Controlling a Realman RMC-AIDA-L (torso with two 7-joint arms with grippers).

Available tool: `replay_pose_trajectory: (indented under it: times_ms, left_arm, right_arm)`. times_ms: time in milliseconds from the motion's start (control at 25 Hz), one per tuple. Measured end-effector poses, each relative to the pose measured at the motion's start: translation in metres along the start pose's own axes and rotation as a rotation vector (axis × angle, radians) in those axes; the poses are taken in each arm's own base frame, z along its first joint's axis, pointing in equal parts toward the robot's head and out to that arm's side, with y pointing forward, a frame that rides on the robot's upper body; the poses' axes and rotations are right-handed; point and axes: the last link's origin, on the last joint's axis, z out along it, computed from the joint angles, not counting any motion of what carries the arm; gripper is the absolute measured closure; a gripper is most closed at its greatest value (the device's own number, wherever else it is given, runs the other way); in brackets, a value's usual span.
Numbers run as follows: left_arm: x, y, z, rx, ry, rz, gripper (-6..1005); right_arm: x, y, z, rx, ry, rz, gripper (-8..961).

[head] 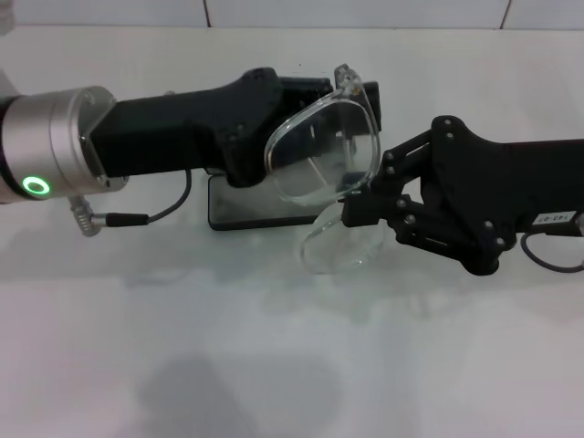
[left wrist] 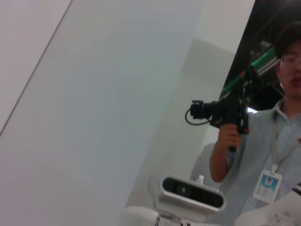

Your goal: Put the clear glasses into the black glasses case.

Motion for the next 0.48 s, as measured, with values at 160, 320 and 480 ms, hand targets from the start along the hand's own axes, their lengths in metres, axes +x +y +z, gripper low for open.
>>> replay_pose_trajectory:
  times_ms: [160,320,480]
  left_arm:
    - [-0.0008,0.0002,0.0004,-0.003,-0.009,-0.003,889]
    - [0.0001,0.0014,0.0001,-0.011,-0.003,-0.001,889]
    - [0.0020,0.0009,-0.0037,0.004,0.015,0.013,889]
  right_arm:
    - [-0.0002,-0.0015,0.0002,0.008,0.001,-0.002,877]
    - [-0.0010,-0.0025,0.0002,0.015,-0.007,-0.003,876]
    - [-0.0013,-0.0020,0.0010,0.009,-0.008,-0.002,876]
